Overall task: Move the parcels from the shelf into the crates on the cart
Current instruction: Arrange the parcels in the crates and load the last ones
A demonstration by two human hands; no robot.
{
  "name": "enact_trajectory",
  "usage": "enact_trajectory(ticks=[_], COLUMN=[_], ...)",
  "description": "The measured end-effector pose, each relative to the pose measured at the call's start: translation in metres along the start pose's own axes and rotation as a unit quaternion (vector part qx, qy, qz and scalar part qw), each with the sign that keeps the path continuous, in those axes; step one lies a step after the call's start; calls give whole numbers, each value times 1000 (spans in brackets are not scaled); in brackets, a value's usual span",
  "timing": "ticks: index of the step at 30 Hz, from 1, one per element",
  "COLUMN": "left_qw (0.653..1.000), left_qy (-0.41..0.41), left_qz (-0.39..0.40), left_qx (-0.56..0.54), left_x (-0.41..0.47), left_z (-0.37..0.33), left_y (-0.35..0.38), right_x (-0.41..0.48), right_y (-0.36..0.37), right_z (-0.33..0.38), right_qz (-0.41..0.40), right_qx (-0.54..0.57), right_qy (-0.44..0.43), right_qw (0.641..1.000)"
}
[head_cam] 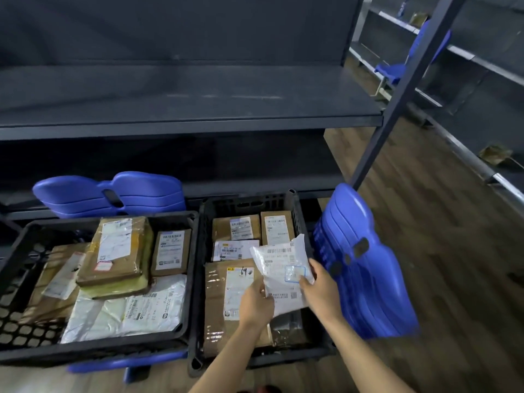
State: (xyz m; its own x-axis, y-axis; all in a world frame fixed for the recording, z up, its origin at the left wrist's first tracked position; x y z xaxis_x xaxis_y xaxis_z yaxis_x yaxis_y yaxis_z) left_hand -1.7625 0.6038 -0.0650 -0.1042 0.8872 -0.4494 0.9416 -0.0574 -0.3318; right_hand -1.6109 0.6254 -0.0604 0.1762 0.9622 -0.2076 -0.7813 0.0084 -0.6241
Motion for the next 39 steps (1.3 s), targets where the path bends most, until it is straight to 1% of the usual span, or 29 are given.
enact_trajectory(ticks=[7,10,13,17,21,24,28,32,38,39], left_qw=[997,995,995,994,994,995,997,995,990,989], left_qy=[-54,-65,-62,-64,-48,-31,-28,-51,-94,-99], left_qz=[60,69,73,72,80,67,40,43,27,24], left_qx=[7,4,33,56,65,68,60,75,98,105], left_x=[-1,-2,1,5,10,10,10,8,14,14], left_z=[27,35,40,47,51,53,56,54,54,54], left_y=[29,36,44,55,68,72,77,83,91,93], right_x=[-14,-18,-20,-18,-13,-10,-8,-5,4,7], right_y=[21,27,31,37,37,39,43,42,56,59], right_z=[-33,-40,-44,-54,-65,-71,-76,-83,-100,-101], right_qz=[30,48,57,79,91,106,131,154,179,175], right_qx=[-41,-44,-36,-73,-33,-13,-46,-85,-67,-93], right_qy=[10,8,-18,-12,6,18,30,35,46,20], right_qw=[999,998,998,994,995,994,990,984,980,980])
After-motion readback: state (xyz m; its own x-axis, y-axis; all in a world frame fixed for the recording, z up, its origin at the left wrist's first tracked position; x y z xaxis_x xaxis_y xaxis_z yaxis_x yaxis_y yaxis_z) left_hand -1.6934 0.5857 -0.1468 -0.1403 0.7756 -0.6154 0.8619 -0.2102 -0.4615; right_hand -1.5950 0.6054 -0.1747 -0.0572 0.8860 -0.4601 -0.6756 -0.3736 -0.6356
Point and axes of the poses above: each hand's wrist, its own x-axis towards the middle knuckle, its own y-axis out of the palm, z = x × y, the point moved 2 cm from there along x, towards the middle knuckle, and after that the axes turned 5 degrees about -x, right-handed, at the moved point
